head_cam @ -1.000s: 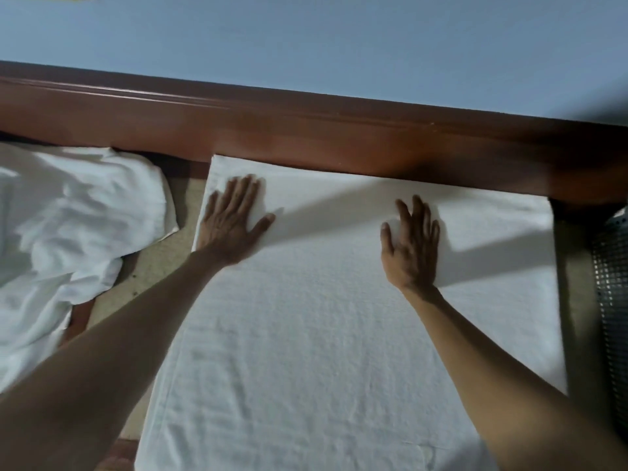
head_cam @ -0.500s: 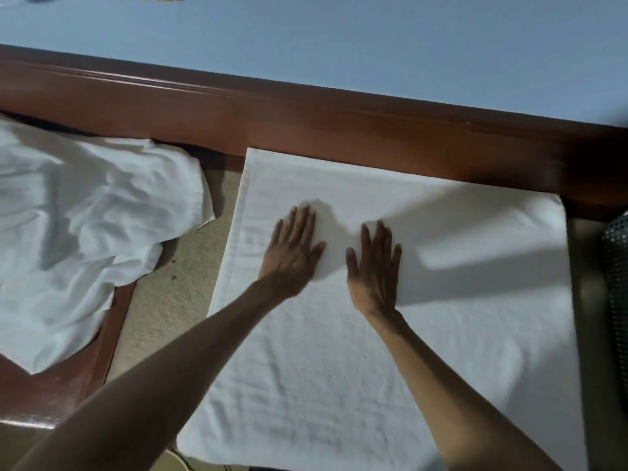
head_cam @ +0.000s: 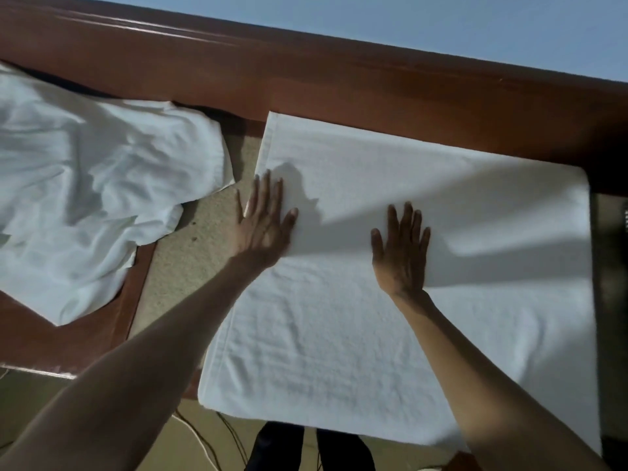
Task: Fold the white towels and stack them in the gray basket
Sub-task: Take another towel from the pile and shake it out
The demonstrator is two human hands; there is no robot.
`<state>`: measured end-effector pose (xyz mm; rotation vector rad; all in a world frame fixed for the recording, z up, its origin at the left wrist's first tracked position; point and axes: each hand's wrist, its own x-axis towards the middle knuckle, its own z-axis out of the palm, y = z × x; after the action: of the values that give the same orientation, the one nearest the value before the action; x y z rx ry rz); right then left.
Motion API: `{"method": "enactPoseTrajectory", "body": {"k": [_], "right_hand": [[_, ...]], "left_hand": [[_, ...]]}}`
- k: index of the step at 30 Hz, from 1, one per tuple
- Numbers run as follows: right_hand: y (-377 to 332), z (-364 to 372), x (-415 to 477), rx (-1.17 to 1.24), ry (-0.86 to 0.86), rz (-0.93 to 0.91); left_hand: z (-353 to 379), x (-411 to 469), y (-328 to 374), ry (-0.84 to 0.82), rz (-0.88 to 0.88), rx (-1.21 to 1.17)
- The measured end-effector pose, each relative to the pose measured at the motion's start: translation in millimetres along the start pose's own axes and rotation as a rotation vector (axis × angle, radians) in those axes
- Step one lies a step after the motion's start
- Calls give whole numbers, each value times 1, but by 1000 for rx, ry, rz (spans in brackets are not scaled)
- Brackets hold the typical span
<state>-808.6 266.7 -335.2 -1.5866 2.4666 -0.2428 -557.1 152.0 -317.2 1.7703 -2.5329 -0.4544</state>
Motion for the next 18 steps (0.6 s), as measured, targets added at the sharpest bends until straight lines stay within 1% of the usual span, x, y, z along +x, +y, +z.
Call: {"method": "enactPoseTrajectory", "body": {"k": [4,7,10,12,14,16,18], "right_hand": [[-5,11,-51,18,87,-14],[4,9,-69,9,104,-38],[19,5,-73,-10,91,-95],[24,5,-77,-9,54,-70],[25,5,-87,-8,30,-27],[25,6,-102,-5,9,12],[22,6,-122,9,-4,41]], "left_hand": [[27,-72,48,-61,201,-82],[38,-100,49,-70,248,-45],[27,-98,10,-18,182,-2],[16,-91,-20,-28,90,25],[10,-85,-36,-52,-1,26],[8,-91,-30,-53,-60,39],[9,-112,-6,-38,-49,41]]}}
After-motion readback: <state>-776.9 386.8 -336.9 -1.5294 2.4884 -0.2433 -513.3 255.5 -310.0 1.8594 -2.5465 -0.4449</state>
